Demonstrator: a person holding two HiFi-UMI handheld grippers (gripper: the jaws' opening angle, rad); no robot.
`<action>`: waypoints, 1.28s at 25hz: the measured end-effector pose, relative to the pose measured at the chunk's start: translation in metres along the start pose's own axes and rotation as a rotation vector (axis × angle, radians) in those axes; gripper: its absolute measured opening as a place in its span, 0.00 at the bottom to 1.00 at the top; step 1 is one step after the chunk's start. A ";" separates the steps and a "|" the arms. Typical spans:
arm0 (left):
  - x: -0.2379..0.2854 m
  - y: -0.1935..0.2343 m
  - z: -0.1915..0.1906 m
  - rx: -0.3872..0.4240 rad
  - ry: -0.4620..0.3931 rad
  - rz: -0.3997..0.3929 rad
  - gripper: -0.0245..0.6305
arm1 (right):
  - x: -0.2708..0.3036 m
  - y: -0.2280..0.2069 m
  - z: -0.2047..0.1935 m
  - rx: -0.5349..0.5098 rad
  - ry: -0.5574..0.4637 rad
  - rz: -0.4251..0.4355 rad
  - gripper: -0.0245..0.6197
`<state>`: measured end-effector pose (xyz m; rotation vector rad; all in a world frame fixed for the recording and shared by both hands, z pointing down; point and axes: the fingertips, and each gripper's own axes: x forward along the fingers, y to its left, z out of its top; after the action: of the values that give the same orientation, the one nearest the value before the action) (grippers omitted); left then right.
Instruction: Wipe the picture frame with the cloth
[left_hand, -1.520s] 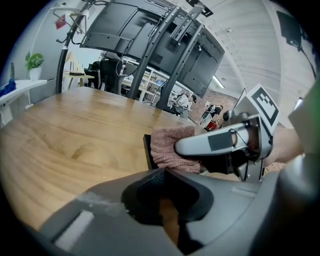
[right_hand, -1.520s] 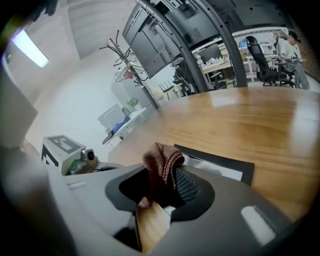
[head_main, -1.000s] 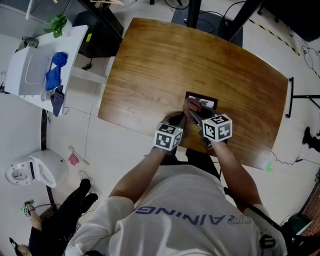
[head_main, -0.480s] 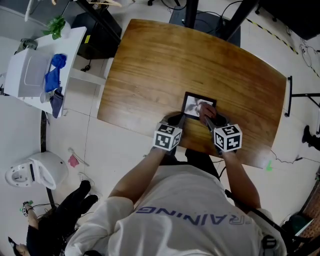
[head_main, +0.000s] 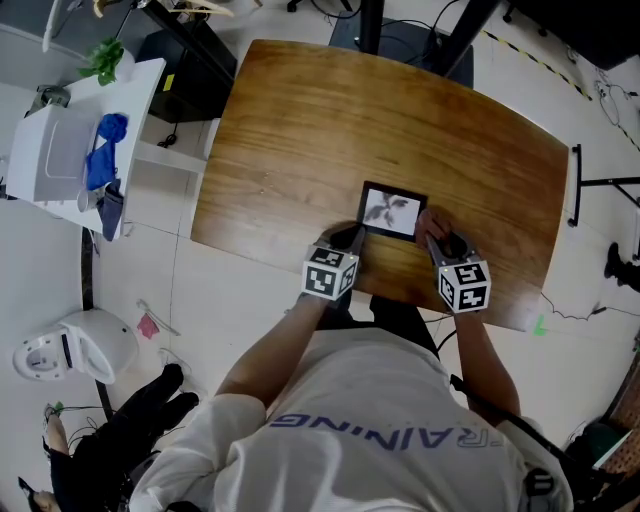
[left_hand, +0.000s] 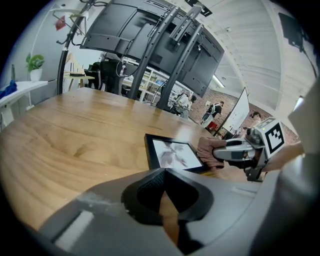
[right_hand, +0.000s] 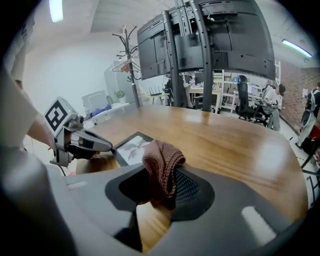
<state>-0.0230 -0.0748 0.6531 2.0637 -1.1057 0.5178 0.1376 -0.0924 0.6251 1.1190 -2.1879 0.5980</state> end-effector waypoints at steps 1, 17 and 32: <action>0.000 0.000 0.000 0.002 0.000 0.001 0.04 | -0.002 -0.003 -0.002 0.004 0.002 -0.011 0.24; -0.019 -0.004 0.018 0.028 -0.059 0.000 0.04 | -0.051 0.010 0.049 0.126 -0.229 0.048 0.24; -0.146 -0.065 0.240 0.321 -0.548 0.056 0.04 | -0.164 -0.074 0.164 0.080 -0.571 -0.126 0.23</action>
<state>-0.0462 -0.1533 0.3766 2.5502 -1.4687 0.1557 0.2247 -0.1434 0.4036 1.6105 -2.5497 0.3365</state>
